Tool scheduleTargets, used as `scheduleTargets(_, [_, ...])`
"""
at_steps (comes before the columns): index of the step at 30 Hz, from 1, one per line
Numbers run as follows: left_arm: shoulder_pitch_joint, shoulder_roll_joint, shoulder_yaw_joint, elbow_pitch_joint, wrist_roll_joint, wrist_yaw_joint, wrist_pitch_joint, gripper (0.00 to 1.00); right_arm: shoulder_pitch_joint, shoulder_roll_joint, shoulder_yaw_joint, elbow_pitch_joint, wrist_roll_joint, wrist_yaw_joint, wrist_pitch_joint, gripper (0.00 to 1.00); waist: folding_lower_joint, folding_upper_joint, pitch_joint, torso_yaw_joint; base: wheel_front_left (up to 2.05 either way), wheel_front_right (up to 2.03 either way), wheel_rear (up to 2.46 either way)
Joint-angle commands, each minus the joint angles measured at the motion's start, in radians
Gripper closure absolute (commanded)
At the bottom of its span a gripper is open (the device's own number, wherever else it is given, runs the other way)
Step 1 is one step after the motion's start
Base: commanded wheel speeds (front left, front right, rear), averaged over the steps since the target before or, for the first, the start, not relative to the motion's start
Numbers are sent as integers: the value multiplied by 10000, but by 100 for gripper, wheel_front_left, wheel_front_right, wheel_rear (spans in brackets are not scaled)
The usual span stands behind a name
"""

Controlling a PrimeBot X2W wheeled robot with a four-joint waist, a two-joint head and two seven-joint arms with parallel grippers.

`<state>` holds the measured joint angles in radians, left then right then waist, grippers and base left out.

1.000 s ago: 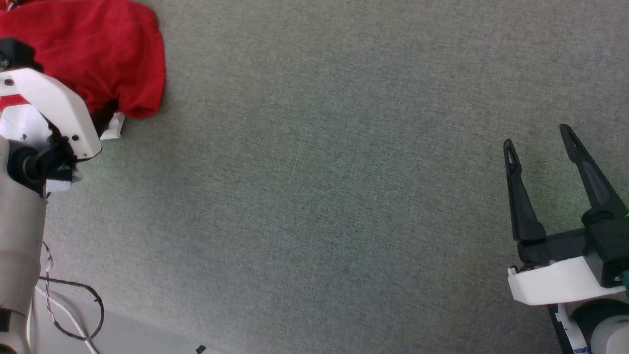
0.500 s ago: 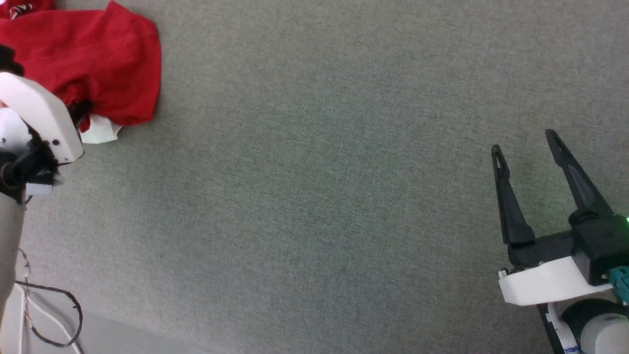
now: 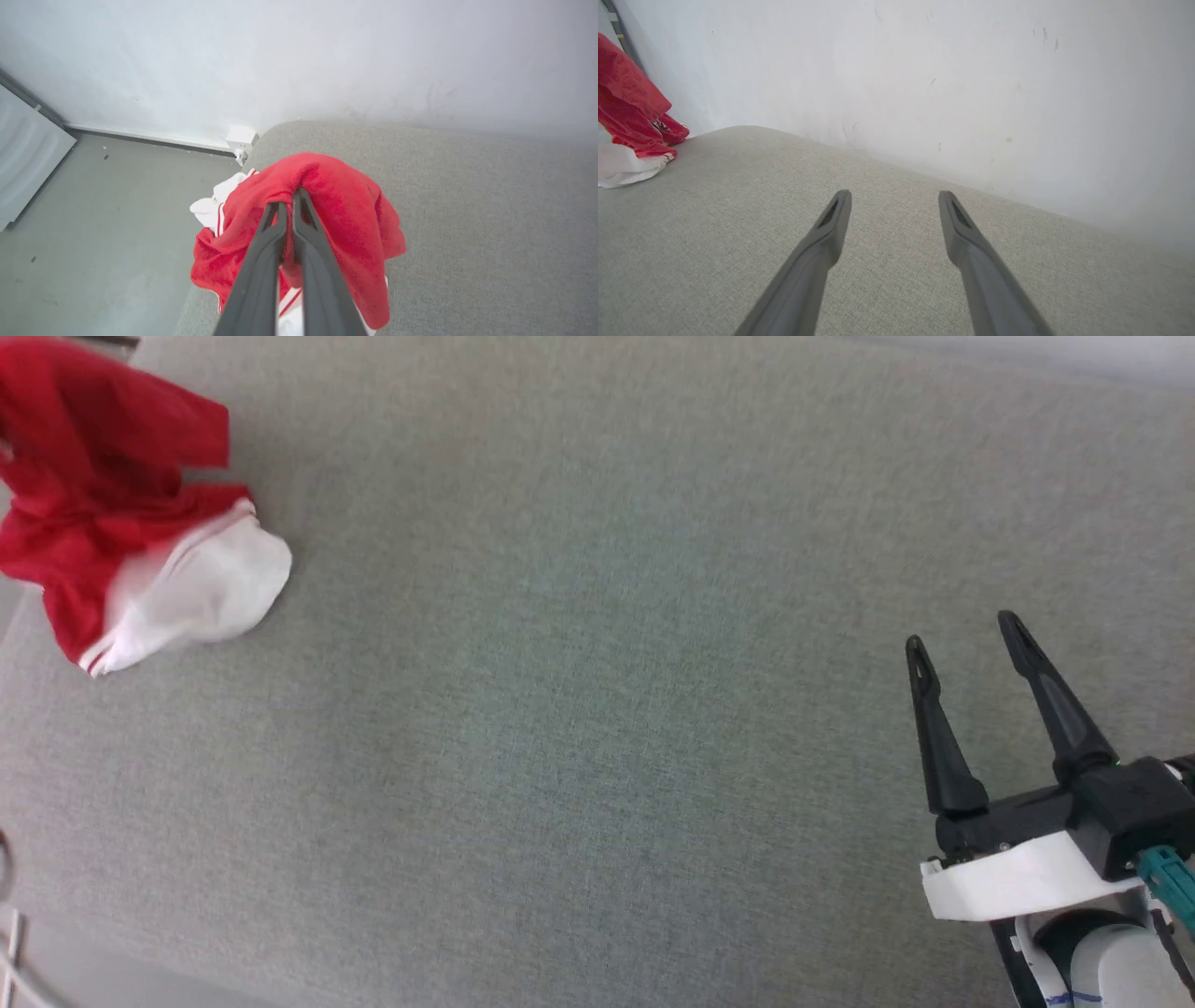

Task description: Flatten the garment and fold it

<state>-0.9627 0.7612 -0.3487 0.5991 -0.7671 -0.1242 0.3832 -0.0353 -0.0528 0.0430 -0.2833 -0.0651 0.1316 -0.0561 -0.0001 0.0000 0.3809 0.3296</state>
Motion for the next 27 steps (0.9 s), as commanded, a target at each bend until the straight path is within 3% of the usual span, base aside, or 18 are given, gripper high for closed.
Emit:
scheduleTargets(1, [-384,117,-35,-264,177,-62,-102,100,64,21,-19,163,257,-9,-183,0,1,0,-716,-233,0,0,0])
scheduleTargets(6, [-1248,159,-252,-1122,614,-55,-227,100,144,23,-65,623,780,-9,-618,0,1,0,-1257,-381,0,0,0])
scheduleTargets(13, [-2462,-292,-531,-1999,1247,135,-629,100,233,25,-33,1151,1255,-9,-1128,0,1,0,-1886,-847,0,0,0])
scheduleTargets(25, [-3691,-1864,-1031,-2921,1361,415,-840,100,499,25,-199,1503,1579,-9,-1482,0,1,0,-2563,-1886,0,0,0])
scheduleTargets(27, [-3753,-2395,-1248,-3203,1281,480,-819,100,521,25,-276,1522,1627,-9,-1531,0,1,0,-2583,-2109,0,0,0])
